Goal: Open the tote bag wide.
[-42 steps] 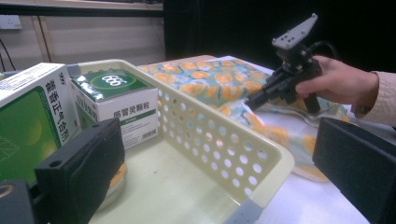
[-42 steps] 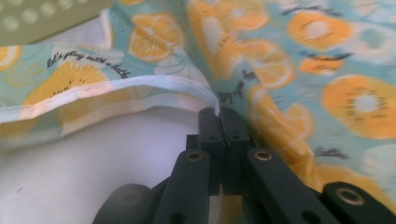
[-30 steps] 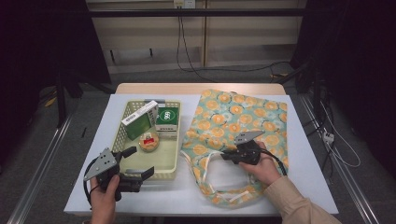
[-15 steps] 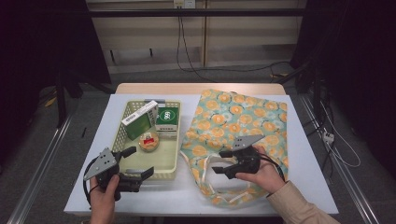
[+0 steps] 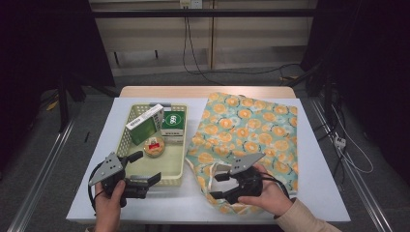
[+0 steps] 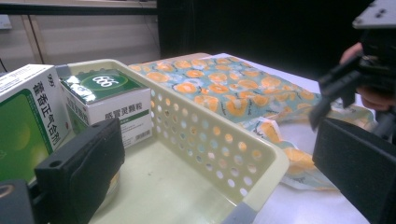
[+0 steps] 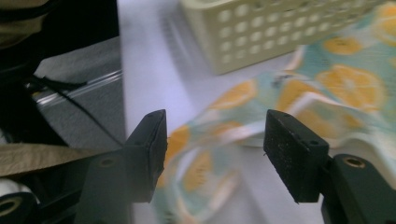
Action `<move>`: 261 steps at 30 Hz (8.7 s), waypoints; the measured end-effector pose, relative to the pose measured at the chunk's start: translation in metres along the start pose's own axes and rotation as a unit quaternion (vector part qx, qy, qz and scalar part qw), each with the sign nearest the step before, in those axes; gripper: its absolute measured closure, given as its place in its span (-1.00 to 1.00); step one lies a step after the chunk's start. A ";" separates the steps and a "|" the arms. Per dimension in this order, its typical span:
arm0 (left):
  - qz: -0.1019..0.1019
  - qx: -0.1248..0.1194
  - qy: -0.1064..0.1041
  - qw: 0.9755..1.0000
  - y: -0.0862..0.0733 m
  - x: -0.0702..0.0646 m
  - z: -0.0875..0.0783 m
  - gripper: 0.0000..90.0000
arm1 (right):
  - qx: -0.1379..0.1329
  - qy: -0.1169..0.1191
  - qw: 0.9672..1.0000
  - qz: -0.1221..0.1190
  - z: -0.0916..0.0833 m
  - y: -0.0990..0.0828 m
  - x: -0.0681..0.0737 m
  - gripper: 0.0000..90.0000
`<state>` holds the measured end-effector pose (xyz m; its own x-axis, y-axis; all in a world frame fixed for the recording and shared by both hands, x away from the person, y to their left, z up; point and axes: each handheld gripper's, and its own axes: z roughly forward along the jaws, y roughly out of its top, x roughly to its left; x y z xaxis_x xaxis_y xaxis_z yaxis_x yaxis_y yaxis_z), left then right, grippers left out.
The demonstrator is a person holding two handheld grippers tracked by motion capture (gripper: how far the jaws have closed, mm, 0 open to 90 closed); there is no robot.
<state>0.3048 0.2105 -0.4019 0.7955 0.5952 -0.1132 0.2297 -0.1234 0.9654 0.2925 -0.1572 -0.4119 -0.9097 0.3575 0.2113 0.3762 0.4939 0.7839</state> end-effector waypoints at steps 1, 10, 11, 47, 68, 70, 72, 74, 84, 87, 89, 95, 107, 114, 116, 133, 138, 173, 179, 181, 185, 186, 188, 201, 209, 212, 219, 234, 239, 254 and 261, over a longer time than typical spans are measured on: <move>0.002 -0.001 -0.001 1.000 0.000 0.000 0.000 -0.96 | 0.000 0.000 1.000 0.000 0.000 0.000 0.000 -0.07; 0.004 0.002 -0.004 1.000 0.000 0.000 0.002 -0.96 | 0.037 0.016 0.999 -0.010 0.022 -0.013 0.001 0.79; 0.004 0.002 -0.003 1.000 0.000 0.000 0.002 -0.96 | 0.033 0.010 0.999 -0.004 0.020 -0.013 -0.001 0.93; 0.003 0.001 -0.014 1.000 0.002 0.003 0.010 -0.96 | -0.027 -0.170 0.978 0.117 -0.067 0.015 -0.182 0.98; -0.001 -0.002 -0.014 1.000 0.002 0.003 0.010 -0.96 | -0.007 -0.168 0.981 0.098 -0.071 -0.014 -0.139 0.03; 0.000 0.001 -0.013 1.000 0.001 0.004 0.010 -0.96 | -0.007 -0.162 0.983 0.086 -0.072 -0.019 -0.125 -0.01; 0.001 0.001 -0.014 1.000 0.001 0.003 0.011 -0.96 | -0.003 -0.151 0.986 0.074 -0.071 -0.024 -0.109 -0.02; 0.003 0.002 -0.015 1.000 0.002 0.002 0.011 -0.96 | 0.001 -0.142 0.988 0.067 -0.069 -0.031 -0.097 -0.01; 0.005 0.003 -0.013 1.000 0.002 0.001 0.011 -0.96 | 0.031 -0.185 0.980 0.072 -0.084 -0.068 -0.080 0.07; 0.005 0.003 -0.013 1.000 0.002 0.001 0.010 -0.96 | 0.026 -0.212 0.974 0.074 -0.091 -0.070 -0.078 0.08; 0.005 0.001 -0.013 1.000 0.003 0.001 0.010 -0.96 | 0.018 -0.213 0.973 0.082 -0.096 -0.071 -0.078 0.05; 0.007 0.004 -0.016 1.000 0.002 0.001 0.012 -0.96 | 0.037 -0.209 0.974 0.076 -0.090 -0.083 -0.070 -0.05; 0.008 0.005 -0.015 1.000 0.003 0.000 0.013 -0.96 | -0.026 -0.213 0.970 0.116 -0.114 -0.077 -0.103 0.92; 0.007 0.008 -0.015 1.000 0.002 0.001 0.014 -0.96 | -0.044 -0.244 0.954 0.167 -0.120 -0.082 -0.134 0.80; 0.007 0.008 -0.015 1.000 0.002 0.001 0.014 -0.96 | -0.017 -0.252 0.954 0.162 -0.115 -0.086 -0.138 0.78; 0.004 0.007 -0.015 1.000 0.002 0.001 0.015 -0.96 | -0.024 -0.259 0.963 0.072 -0.106 -0.049 -0.103 -0.09; 0.004 0.006 -0.015 1.000 0.002 0.001 0.014 -0.96 | -0.011 -0.192 0.981 0.040 -0.079 -0.040 -0.086 0.14; 0.002 0.005 -0.019 1.000 0.002 0.002 0.016 -0.96 | 0.022 -0.160 0.986 0.047 -0.048 -0.026 -0.103 1.00; -0.001 0.004 -0.021 1.000 0.002 0.002 0.016 -0.96 | 0.020 -0.194 0.979 0.058 -0.051 -0.021 -0.130 1.00; 0.001 0.005 -0.021 1.000 0.002 0.002 0.016 -0.96 | 0.016 -0.203 0.977 0.067 -0.050 -0.022 -0.137 1.00; 0.000 0.007 -0.021 1.000 0.002 0.002 0.017 -0.96 | 0.017 -0.207 0.975 0.075 -0.044 -0.027 -0.145 1.00; 0.001 0.007 -0.021 1.000 0.002 0.002 0.017 -0.96 | 0.021 -0.207 0.975 0.076 -0.041 -0.029 -0.146 1.00; 0.000 0.006 -0.020 1.000 0.002 0.002 0.016 -0.96 | 0.027 -0.209 0.975 0.076 -0.036 -0.032 -0.147 1.00; 0.000 0.013 -0.019 1.000 0.000 0.002 0.019 -0.96 | 0.004 -0.186 0.979 0.088 -0.023 -0.046 -0.136 0.34; 0.001 0.012 -0.021 1.000 0.000 0.002 0.018 -0.96 | 0.026 -0.194 0.980 0.037 -0.015 -0.045 -0.123 -0.05; 0.002 0.009 -0.020 1.000 0.001 0.002 0.017 -0.96 | 0.024 -0.192 0.980 0.038 -0.017 -0.045 -0.125 0.07; 0.000 0.007 -0.020 1.000 0.002 0.003 0.017 -0.96 | 0.020 -0.212 0.976 0.042 -0.022 -0.045 -0.135 0.67; -0.007 -0.007 -0.010 1.000 0.004 0.010 0.011 -0.96 | 0.027 -0.158 0.984 0.082 -0.026 -0.037 -0.132 0.99; -0.007 -0.005 -0.012 1.000 0.003 0.010 0.011 -0.96 | 0.011 -0.148 0.985 0.084 -0.033 -0.027 -0.130 0.99; -0.013 -0.006 -0.013 1.000 0.001 0.012 0.011 -0.96 | 0.019 -0.213 0.974 0.077 -0.021 -0.032 -0.170 0.67; -0.014 -0.007 -0.014 1.000 0.002 0.011 0.011 -0.96 | 0.048 -0.211 0.976 0.032 -0.015 -0.029 -0.158 0.04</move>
<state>0.3204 0.2080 -0.4042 0.8038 0.5766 -0.1465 0.2442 -0.0952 0.9650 0.4224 -0.2397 -0.4591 -0.7379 0.6748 -0.0161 0.4637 0.5242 0.7143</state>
